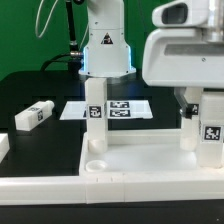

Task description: Assemble desk

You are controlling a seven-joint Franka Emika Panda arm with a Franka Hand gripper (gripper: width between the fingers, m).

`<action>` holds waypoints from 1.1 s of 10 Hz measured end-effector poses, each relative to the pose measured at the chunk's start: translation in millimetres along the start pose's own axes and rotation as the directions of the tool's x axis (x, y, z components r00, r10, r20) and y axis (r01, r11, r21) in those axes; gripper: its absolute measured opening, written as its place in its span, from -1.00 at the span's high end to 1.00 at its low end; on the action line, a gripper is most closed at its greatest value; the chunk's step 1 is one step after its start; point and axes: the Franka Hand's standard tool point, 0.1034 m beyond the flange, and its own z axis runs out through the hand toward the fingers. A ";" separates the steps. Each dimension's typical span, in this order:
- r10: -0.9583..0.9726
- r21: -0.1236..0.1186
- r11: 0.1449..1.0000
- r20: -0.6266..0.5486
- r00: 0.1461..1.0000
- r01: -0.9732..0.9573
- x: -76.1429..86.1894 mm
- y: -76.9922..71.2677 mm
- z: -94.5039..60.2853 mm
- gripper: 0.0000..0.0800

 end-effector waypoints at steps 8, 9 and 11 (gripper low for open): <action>0.664 -0.004 0.748 0.010 0.748 -0.664 0.4 6.3 2.4 0.27; 0.791 0.002 0.612 0.036 0.611 -0.791 2.0 8.8 2.5 0.27; 0.940 -0.001 0.335 0.071 0.334 -0.942 2.1 8.5 3.3 0.27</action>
Offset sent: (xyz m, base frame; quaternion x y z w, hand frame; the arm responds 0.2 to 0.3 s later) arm 0.0000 0.0000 0.0000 0.0000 0.0000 0.1938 0.9810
